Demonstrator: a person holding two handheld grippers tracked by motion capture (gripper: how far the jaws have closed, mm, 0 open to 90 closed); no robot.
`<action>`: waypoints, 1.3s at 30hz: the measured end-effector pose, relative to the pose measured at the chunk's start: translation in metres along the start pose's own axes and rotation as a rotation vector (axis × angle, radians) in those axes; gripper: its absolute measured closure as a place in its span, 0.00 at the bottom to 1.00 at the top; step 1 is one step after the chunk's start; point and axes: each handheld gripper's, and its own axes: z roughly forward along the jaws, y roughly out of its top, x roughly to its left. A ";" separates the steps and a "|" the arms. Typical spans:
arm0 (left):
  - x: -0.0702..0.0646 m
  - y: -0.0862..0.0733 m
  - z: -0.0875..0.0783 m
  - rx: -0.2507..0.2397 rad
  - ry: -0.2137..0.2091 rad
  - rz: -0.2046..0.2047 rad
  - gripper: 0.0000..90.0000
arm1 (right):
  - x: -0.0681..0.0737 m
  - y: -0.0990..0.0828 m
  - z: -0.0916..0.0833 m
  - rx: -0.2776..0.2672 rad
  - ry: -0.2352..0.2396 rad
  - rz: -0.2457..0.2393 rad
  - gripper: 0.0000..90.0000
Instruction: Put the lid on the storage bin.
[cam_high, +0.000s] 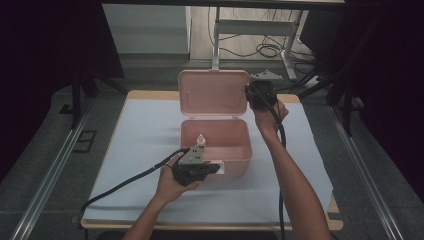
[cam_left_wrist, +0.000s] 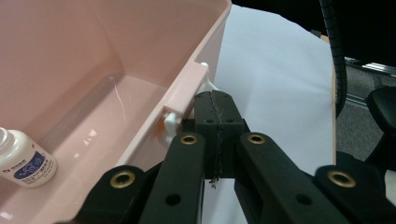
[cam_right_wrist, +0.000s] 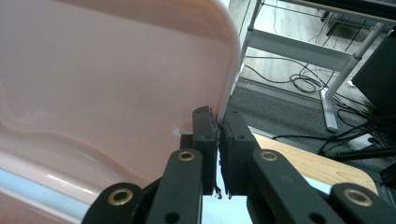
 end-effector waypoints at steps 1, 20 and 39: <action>0.000 0.000 0.000 0.000 0.000 0.000 1.00 | 0.000 -0.001 -0.001 -0.004 0.002 0.002 0.96; 0.000 0.000 0.000 0.000 -0.001 -0.001 1.00 | 0.005 -0.015 -0.024 -0.072 0.003 -0.018 0.96; 0.001 0.000 0.000 0.000 -0.005 -0.002 1.00 | 0.005 -0.029 -0.044 -0.098 0.058 -0.025 0.96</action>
